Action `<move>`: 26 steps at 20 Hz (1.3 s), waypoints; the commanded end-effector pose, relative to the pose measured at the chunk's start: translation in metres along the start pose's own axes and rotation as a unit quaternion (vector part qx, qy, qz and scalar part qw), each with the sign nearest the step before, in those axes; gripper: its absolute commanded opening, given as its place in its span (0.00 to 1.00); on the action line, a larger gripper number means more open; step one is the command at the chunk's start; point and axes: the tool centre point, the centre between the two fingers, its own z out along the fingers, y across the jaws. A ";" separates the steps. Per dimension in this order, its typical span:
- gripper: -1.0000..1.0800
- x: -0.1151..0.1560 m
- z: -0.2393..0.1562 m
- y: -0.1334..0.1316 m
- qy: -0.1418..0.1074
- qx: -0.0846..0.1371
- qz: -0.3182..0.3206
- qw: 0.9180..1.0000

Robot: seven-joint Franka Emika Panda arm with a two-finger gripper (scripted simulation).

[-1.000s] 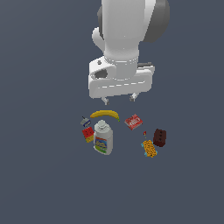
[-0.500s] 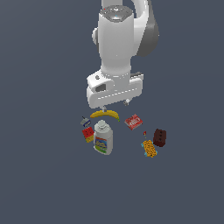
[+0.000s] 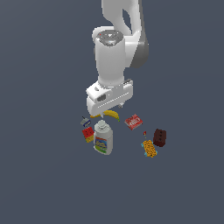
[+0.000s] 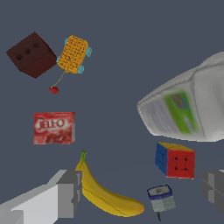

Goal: Pick up a designated object from a clutter of objects.

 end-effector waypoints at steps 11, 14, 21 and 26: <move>0.96 -0.041 0.056 -0.006 -0.007 0.002 -0.143 0.990; 0.96 -0.051 0.068 -0.008 -0.008 0.003 -0.177 0.984; 0.96 -0.077 0.095 -0.016 -0.011 0.006 -0.255 0.967; 0.96 -0.096 0.112 -0.023 -0.013 0.008 -0.309 0.951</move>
